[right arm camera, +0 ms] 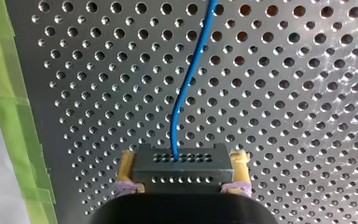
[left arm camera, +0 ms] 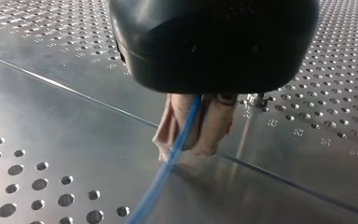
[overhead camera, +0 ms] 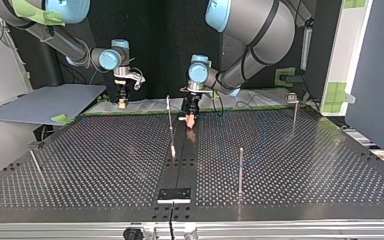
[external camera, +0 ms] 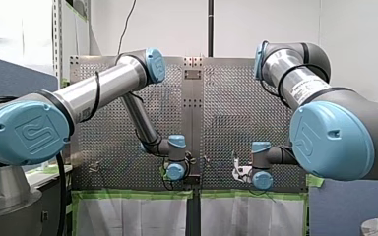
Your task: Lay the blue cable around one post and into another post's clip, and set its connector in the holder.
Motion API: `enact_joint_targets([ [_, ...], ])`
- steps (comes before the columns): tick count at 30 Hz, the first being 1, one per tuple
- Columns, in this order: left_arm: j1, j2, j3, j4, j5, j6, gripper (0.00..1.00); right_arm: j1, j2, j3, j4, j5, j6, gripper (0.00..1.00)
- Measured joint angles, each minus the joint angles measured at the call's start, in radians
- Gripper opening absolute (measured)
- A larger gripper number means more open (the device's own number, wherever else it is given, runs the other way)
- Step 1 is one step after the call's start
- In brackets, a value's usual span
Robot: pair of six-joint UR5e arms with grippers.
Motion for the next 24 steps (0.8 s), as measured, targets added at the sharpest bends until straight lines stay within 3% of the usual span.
enact_joint_targets([
  [1, 0.000, 0.000, 0.000, -0.002, 0.004, 0.001, 0.34, -0.001, 0.000, 0.000, 0.002, 0.000, 0.001, 0.00],
  [2, 0.000, 0.000, 0.000, -0.004, 0.009, 0.002, 0.34, -0.001, 0.000, -0.001, 0.003, -0.001, 0.002, 0.00],
  [4, 0.000, 0.000, 0.000, -0.011, 0.026, 0.005, 0.61, -0.002, 0.000, -0.002, 0.005, -0.003, 0.004, 0.00],
  [9, 0.001, 0.001, 0.000, -0.047, 0.071, 0.016, 0.61, -0.003, 0.000, -0.005, 0.017, -0.006, 0.005, 0.00],
  [10, 0.001, 0.001, 0.000, -0.052, 0.076, 0.018, 1.00, -0.003, 0.000, -0.006, 0.019, -0.007, 0.005, 0.00],
  [24, 0.000, 0.006, -0.028, -0.172, 0.069, 0.130, 1.00, -0.003, 0.001, -0.006, 0.036, -0.007, 0.003, 0.00],
])
